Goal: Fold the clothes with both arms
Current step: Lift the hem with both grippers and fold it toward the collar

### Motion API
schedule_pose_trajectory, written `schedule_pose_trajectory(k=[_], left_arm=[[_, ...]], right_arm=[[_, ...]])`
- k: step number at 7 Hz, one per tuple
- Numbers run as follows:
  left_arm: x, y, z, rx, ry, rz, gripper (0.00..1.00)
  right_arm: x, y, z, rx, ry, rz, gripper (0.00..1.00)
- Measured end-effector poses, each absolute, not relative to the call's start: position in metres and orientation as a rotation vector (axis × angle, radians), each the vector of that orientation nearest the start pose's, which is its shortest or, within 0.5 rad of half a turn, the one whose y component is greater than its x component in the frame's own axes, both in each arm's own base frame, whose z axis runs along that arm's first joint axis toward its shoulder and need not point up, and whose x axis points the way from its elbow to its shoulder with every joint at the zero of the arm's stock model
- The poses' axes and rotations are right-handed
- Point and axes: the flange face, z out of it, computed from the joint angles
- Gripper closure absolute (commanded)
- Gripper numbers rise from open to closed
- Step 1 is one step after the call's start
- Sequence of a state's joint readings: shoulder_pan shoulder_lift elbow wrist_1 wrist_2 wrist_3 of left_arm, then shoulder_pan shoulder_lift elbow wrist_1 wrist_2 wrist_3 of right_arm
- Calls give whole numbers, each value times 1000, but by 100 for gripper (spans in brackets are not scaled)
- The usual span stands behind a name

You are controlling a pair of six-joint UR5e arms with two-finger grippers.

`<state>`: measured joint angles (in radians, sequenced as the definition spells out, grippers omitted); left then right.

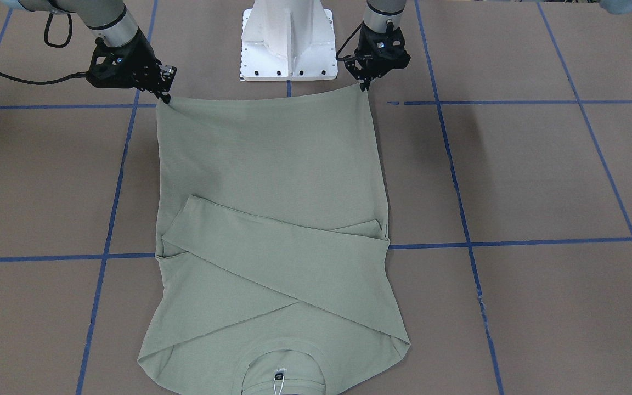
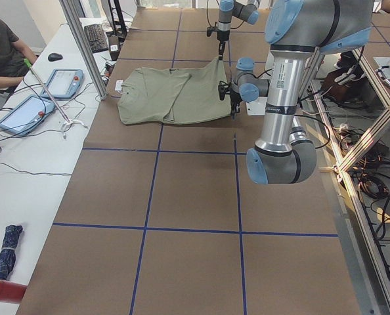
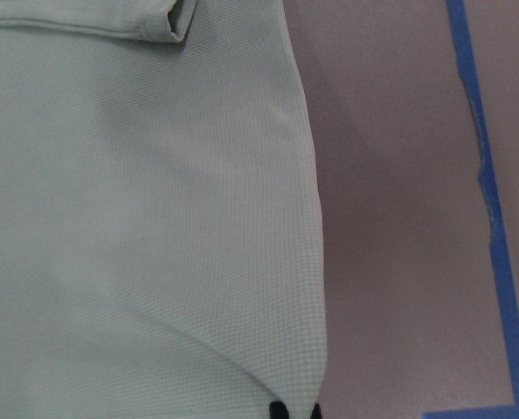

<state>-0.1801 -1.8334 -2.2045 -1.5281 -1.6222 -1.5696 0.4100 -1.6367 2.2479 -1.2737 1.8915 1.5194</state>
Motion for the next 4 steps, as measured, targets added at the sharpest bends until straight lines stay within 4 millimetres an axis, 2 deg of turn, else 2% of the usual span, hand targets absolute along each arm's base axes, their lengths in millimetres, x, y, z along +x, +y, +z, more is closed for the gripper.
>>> schedule_pose_trajectory(k=[2,4], left_arm=[[432,-188,227,-13,865,-104,100],[394,-141,196,-92,877,-43,100]], right_arm=[[-316,-239,319,-192,-995,130,100],[-288,-211,296,-351,-1044,47,100]])
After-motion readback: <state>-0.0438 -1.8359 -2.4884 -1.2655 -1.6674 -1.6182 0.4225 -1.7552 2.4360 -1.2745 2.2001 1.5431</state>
